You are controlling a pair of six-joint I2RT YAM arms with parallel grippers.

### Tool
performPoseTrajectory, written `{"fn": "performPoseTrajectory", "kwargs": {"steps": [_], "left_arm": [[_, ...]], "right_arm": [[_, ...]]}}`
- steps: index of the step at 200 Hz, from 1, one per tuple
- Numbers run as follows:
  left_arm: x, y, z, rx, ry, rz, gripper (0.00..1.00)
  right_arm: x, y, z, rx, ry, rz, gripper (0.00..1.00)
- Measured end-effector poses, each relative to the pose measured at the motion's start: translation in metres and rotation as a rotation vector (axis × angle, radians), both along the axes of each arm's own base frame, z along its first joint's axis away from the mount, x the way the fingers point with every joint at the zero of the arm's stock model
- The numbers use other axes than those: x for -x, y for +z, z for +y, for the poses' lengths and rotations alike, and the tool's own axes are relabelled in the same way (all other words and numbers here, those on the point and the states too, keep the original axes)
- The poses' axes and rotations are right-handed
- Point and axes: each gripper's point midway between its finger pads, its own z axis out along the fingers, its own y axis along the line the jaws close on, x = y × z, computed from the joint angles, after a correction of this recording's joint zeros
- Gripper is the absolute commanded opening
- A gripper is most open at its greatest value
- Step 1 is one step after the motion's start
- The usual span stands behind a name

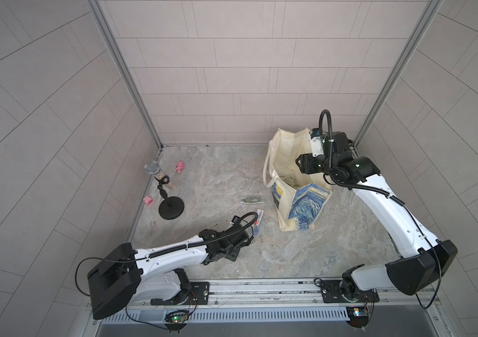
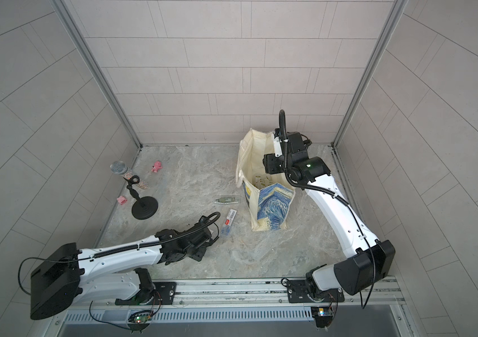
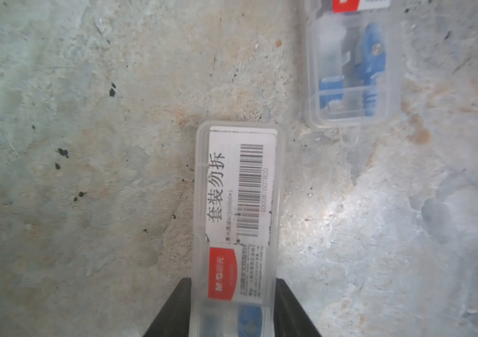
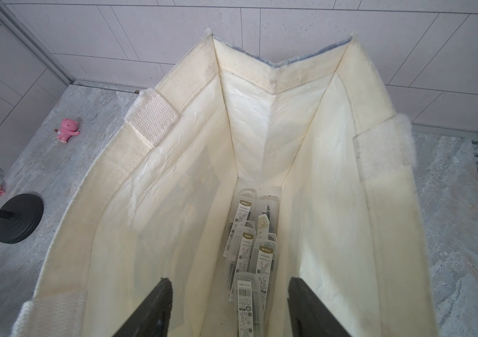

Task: Put the compass set into the canvas bag
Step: Pick up the compass set at the center of the board.

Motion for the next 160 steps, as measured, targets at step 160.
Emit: {"fn": "performPoseTrajectory", "kwargs": {"steps": [160], "left_arm": [[-0.027, 0.111, 0.000, 0.323, 0.051, -0.365, 0.19]], "right_arm": [[0.001, 0.004, 0.016, -0.084, 0.055, -0.002, 0.65]]}}
